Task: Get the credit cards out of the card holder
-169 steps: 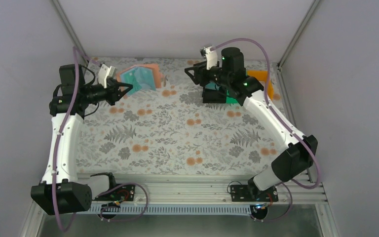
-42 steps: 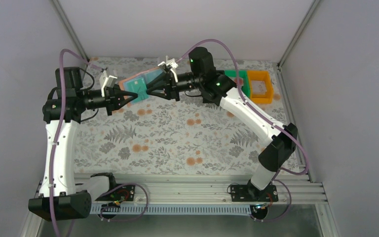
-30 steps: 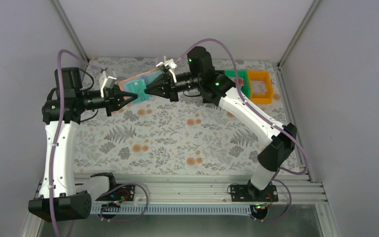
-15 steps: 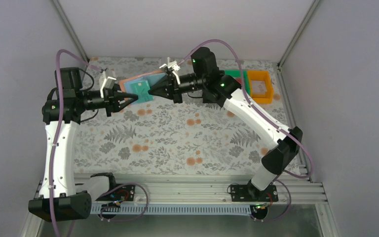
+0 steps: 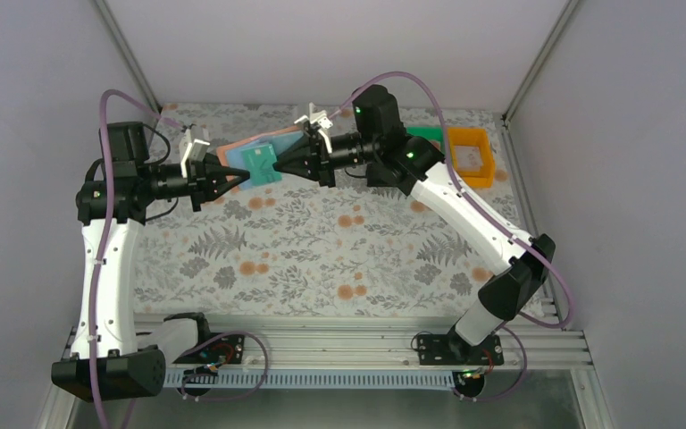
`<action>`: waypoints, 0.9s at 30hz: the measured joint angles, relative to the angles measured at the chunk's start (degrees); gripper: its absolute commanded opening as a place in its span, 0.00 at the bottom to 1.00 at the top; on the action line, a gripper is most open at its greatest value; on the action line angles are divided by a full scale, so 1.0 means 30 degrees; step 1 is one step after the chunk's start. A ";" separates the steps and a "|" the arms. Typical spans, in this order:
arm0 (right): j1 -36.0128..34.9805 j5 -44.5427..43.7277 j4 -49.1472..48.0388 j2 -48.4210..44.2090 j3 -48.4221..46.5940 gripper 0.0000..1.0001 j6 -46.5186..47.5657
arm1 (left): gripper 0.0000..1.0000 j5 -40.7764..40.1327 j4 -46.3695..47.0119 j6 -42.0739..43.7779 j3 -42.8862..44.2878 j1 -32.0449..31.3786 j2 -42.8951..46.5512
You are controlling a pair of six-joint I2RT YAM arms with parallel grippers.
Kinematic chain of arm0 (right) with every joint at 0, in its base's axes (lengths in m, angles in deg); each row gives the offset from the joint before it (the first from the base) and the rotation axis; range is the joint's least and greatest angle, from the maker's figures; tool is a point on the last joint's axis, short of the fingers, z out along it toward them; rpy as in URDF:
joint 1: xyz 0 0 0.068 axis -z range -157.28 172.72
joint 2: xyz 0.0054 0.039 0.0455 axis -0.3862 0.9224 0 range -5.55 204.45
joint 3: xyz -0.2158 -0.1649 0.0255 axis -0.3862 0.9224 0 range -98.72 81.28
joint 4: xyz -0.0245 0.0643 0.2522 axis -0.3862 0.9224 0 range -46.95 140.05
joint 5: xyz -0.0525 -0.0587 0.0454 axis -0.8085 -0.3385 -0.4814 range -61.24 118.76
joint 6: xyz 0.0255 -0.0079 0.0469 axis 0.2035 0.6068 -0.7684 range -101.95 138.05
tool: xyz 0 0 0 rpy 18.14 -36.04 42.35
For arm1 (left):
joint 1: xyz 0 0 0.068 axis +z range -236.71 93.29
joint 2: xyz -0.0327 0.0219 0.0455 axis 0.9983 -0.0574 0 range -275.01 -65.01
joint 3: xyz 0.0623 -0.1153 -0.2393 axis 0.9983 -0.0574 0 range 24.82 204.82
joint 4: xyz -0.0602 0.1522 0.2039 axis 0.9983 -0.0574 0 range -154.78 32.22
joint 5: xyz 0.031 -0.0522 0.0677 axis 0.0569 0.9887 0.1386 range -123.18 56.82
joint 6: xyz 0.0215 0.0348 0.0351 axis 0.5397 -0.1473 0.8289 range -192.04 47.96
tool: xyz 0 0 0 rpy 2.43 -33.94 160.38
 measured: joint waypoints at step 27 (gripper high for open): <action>0.0437 0.0138 -0.0933 -0.0036 0.1056 0.11 -0.0765 | 0.02 0.0517 -0.0823 0.0685 0.0007 0.0168 0.0000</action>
